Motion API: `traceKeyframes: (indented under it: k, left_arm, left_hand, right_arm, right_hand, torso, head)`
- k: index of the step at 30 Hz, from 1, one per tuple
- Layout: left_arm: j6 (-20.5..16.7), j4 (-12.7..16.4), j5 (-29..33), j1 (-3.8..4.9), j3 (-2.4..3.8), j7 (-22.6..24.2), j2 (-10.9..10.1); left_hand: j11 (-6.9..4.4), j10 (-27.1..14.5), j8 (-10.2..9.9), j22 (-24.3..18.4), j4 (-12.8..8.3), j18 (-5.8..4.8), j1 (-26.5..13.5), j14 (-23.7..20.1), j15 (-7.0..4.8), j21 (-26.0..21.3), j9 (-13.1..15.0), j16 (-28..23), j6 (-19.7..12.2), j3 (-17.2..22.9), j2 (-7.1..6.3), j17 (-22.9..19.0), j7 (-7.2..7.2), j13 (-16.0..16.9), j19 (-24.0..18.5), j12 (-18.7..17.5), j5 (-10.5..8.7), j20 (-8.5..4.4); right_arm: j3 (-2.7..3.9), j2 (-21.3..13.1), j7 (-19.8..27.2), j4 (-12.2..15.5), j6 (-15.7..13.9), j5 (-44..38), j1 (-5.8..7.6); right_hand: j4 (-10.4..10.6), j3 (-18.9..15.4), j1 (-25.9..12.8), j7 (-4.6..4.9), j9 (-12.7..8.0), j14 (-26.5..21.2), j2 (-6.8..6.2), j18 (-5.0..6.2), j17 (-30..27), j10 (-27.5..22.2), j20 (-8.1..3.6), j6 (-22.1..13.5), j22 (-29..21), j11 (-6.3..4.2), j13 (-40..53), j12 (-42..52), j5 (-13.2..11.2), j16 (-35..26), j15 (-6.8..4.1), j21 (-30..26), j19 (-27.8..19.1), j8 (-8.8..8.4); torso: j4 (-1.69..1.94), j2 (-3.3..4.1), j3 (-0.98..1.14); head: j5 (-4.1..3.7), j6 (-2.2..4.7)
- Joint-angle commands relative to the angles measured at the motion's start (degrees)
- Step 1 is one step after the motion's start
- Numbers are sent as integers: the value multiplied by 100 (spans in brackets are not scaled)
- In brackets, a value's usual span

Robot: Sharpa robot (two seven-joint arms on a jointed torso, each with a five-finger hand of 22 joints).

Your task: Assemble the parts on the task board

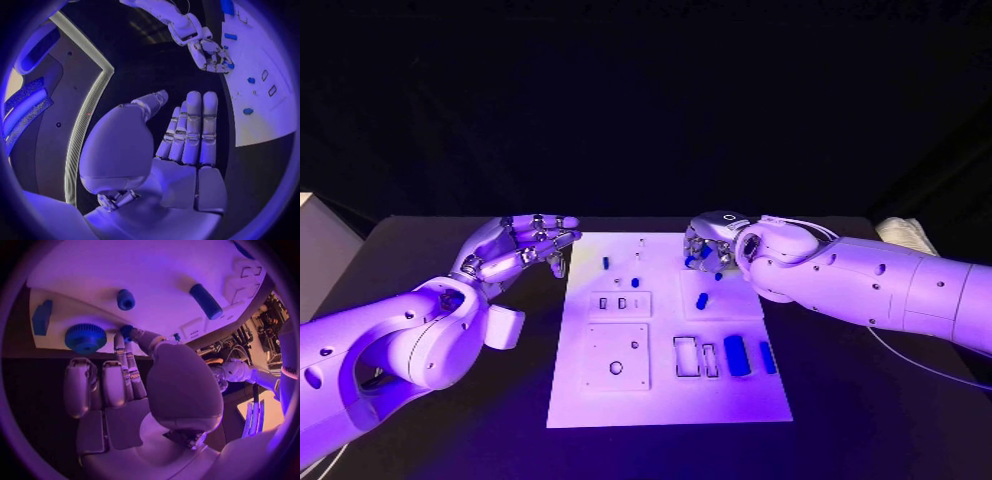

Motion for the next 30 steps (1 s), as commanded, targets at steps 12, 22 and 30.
traceKeyframes:
  k: [12,22,30]
  left_arm:
    - [149,42,19,17,5,-66,7]
    - [167,20,20,17,5,-57,3]
    - [190,4,20,17,5,-63,9]
  left_hand:
    - [19,-43,30,17,2,50,10,-44,25,45,11,45,6,39,54,9,39,12,-17,-1,28,22]
    - [21,-42,33,20,-8,53,29,-55,27,58,13,61,7,57,70,9,40,15,-31,8,28,25]
    - [20,-41,35,27,-16,54,43,-62,26,68,15,70,9,69,76,8,39,16,-36,13,30,27]
  right_arm:
    - [-7,8,-371,105,-312,-257,-33]
    - [17,-67,-518,356,-864,-274,-14]
    - [53,74,-621,413,-1112,-325,22]
  right_hand:
    - [-31,105,64,-14,135,183,118,-106,-7,115,-31,79,64,-18,46,-6,-11,44,-68,59,36,109]
    - [-19,129,13,-4,207,182,100,-122,-14,135,-34,56,144,-15,66,-29,33,54,-65,111,69,139]
    - [-36,159,20,-3,252,180,100,-122,-29,144,-37,49,150,-16,76,-40,99,55,-69,114,69,162]
  torso:
    - [15,17,-5]
    - [23,24,-15]
    - [50,32,-17]
  head:
    - [-6,-5]
    - [11,9]
    - [13,9]
